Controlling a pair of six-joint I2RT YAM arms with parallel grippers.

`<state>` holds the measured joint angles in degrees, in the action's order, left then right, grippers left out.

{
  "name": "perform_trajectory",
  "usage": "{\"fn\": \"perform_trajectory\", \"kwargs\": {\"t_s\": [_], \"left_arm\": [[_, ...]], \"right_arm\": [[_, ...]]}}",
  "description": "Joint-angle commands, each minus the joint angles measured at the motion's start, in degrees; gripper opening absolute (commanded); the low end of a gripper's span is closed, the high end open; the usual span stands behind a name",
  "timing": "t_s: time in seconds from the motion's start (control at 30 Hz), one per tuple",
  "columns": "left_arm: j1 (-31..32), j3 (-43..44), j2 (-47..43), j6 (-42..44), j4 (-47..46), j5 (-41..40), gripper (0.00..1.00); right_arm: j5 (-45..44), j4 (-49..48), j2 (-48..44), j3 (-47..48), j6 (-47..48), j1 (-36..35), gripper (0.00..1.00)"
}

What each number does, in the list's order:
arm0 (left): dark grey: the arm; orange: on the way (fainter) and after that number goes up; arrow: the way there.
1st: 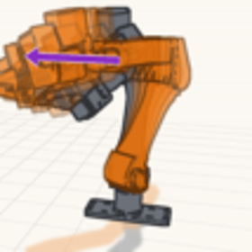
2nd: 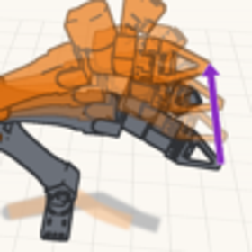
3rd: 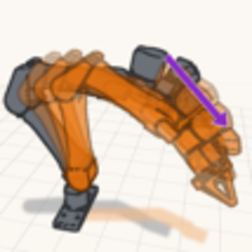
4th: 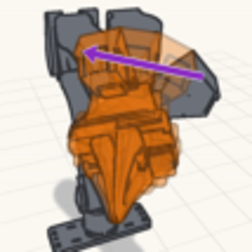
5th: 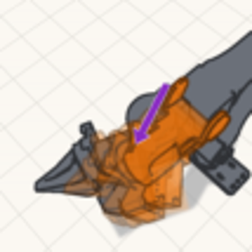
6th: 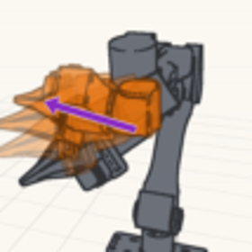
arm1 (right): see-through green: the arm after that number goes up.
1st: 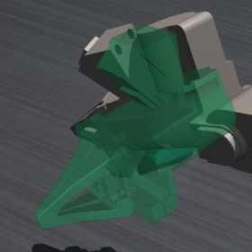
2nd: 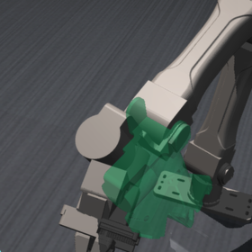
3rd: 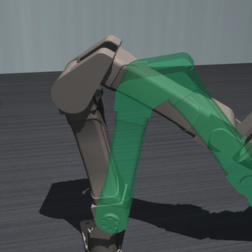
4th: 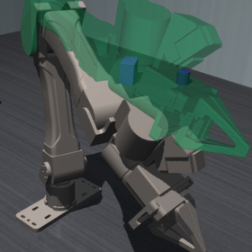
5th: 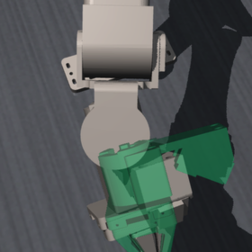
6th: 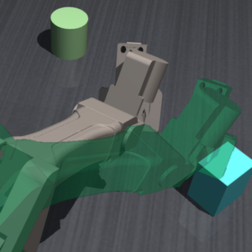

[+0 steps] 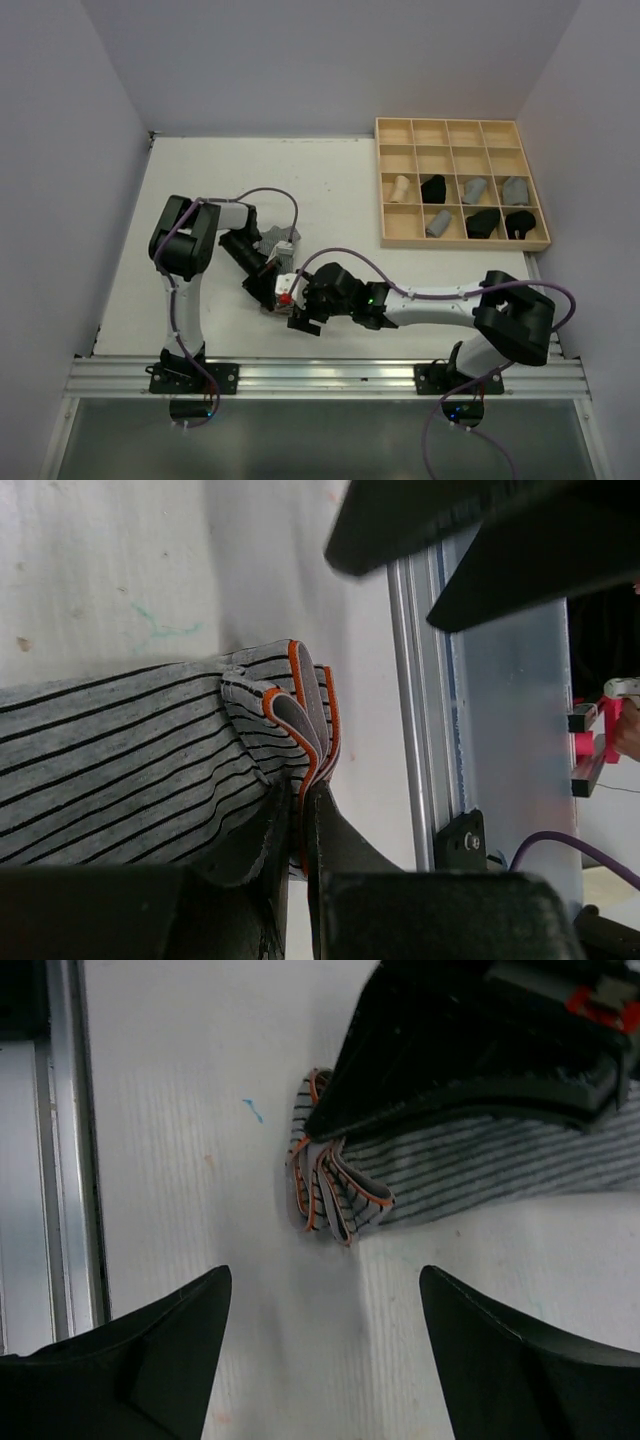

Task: Roll the underwear

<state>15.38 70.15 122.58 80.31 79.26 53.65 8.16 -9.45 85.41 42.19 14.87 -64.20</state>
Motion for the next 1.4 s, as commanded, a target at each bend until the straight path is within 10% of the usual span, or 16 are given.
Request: {"fn": "perform_trajectory", "kwargs": {"t_s": [0.0,0.53,0.77,1.03,1.37], "left_arm": [[1.0,-1.6,2.3,0.5,-3.9,-3.6,0.0],[1.4,-1.3,4.3,0.5,-3.9,-2.3,0.0],[1.2,-1.3,3.5,0.9,-3.9,-1.9,0.03],[-0.6,-0.6,-0.3,1.4,-3.9,-0.7,0.14],[-10.4,6.7,-14.5,-0.2,-3.8,2.0,0.38]], "right_arm": [[-2.0,-5.2,3.3,4.6,6.4,-3.6,0.8],[-5.6,-9.1,15.0,9.1,12.9,-7.8,0.79],[-5.8,-10.8,19.6,9.3,11.5,-7.8,0.56],[-2.7,-4.4,21.4,11.3,8.9,-7.3,0.01],[8.3,-0.8,21.2,13.3,-3.1,-1.1,0.0]]}}
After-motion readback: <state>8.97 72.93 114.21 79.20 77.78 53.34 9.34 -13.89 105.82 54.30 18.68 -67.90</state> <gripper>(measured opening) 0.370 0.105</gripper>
